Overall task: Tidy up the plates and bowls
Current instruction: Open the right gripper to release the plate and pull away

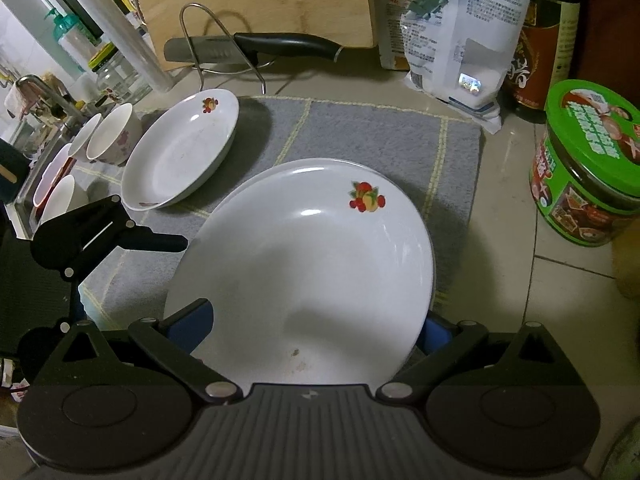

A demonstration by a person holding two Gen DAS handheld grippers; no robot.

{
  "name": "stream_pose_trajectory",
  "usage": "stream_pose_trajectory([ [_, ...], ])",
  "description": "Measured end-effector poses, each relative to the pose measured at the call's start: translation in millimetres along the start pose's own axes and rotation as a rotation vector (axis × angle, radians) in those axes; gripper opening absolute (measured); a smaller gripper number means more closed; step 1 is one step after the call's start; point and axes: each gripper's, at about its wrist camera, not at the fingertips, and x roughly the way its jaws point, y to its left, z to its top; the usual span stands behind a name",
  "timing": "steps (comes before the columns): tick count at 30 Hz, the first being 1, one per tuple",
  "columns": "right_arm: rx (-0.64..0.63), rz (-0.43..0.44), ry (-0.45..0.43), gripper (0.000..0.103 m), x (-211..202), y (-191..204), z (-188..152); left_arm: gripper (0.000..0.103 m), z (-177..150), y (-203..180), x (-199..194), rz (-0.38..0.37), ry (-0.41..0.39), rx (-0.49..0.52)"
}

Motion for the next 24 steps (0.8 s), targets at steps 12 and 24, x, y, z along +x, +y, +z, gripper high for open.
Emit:
stream_pose_trajectory([
  [12, -0.033, -0.055, 0.022, 0.103, -1, 10, -5, 0.102, 0, -1, -4, 0.007, -0.025, 0.005],
  [24, -0.033, -0.119, 0.063, 0.103, 1, 13, -9, 0.102, 0, 4, -8, 0.015, -0.072, -0.035],
])
